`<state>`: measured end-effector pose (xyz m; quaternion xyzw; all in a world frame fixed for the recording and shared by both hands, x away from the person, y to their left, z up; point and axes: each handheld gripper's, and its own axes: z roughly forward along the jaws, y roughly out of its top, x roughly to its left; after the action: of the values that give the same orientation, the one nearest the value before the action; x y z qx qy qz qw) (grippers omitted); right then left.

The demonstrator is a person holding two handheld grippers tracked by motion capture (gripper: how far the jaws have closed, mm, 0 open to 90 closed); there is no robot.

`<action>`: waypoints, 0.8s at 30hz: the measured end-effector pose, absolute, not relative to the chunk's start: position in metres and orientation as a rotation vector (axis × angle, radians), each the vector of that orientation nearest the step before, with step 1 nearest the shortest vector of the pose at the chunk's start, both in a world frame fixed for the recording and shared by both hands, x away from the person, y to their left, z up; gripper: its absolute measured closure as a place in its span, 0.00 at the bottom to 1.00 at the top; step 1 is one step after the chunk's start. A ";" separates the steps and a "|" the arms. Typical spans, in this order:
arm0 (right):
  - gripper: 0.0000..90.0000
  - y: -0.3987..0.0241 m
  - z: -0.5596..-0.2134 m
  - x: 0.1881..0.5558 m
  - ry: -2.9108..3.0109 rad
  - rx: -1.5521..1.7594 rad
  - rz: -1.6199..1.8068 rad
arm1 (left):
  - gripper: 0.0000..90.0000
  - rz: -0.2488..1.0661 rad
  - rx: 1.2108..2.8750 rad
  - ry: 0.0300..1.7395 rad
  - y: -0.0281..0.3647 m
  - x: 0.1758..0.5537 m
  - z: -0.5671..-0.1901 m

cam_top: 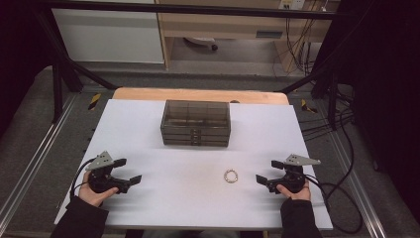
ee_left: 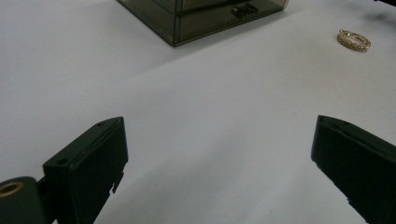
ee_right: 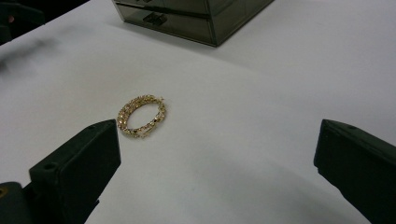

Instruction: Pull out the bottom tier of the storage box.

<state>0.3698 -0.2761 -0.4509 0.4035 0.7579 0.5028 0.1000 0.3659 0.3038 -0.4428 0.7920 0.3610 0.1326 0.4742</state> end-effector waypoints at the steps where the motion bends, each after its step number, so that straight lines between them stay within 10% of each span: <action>1: 0.01 -0.276 -0.451 0.370 2.240 1.193 1.487 | 0.04 0.323 1.938 0.882 0.303 0.366 -0.443; 24: 0.01 -0.276 -0.451 0.370 2.246 1.184 1.476 | 0.04 0.376 2.018 0.821 0.290 0.368 -0.438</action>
<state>0.3703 -0.2764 -0.4509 0.4011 0.7608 0.4999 0.1019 0.3676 0.2898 -0.4382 0.8156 0.3319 0.1520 0.4489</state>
